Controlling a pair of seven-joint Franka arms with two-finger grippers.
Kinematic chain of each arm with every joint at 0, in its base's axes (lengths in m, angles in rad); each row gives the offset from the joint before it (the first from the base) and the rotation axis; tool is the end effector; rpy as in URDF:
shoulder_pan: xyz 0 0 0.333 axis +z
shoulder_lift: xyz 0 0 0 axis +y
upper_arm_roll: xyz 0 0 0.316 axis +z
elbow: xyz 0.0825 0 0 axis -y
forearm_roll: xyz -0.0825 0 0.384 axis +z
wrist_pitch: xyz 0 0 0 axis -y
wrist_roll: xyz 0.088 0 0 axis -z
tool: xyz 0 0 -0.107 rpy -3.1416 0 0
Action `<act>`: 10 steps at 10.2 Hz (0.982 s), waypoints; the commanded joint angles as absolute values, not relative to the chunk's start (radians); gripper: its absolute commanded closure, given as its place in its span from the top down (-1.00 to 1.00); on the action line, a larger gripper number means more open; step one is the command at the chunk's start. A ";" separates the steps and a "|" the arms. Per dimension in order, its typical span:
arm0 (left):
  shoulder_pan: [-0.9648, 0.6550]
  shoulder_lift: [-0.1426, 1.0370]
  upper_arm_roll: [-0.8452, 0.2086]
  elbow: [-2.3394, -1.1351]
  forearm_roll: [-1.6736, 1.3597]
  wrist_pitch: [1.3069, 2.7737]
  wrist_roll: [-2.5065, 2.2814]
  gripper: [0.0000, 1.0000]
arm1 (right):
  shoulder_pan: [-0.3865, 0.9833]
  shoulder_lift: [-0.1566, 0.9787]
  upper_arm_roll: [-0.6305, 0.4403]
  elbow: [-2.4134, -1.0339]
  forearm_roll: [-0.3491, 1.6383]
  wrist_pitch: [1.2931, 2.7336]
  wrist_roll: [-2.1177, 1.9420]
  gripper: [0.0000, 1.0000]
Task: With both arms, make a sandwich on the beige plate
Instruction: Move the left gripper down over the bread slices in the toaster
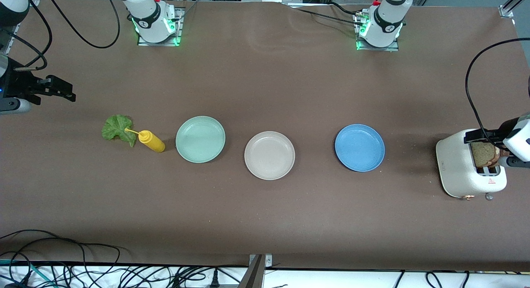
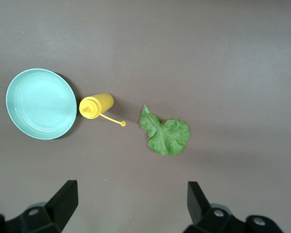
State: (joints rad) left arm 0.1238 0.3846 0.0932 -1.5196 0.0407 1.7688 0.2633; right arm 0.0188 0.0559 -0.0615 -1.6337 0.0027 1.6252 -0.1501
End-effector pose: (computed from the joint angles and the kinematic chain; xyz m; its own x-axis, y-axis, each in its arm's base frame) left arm 0.6430 0.1374 0.4305 0.9872 -0.0580 -0.1483 -0.0640 -0.9973 -0.0360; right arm 0.5715 -0.0233 0.5679 0.9922 0.1070 -0.0636 0.1067 -0.9943 -0.0089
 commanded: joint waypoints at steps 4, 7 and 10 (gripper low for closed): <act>0.163 0.448 0.087 -1.497 0.087 1.810 0.305 1.00 | 0.014 0.063 -0.063 -1.609 0.017 1.605 -0.153 1.00; 0.173 0.448 0.087 -1.497 0.104 1.810 0.307 1.00 | 0.014 0.061 -0.063 -1.614 0.017 1.601 -0.141 1.00; 0.195 0.462 0.086 -1.497 0.101 1.812 0.322 1.00 | 0.015 0.063 -0.063 -1.611 0.015 1.603 -0.161 1.00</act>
State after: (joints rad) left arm 0.1790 0.4429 0.0933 -1.5162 0.0782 1.8104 0.2943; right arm 0.0179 0.0565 -0.0620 -1.6337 0.0027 1.6218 -0.1511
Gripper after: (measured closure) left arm 0.000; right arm 0.000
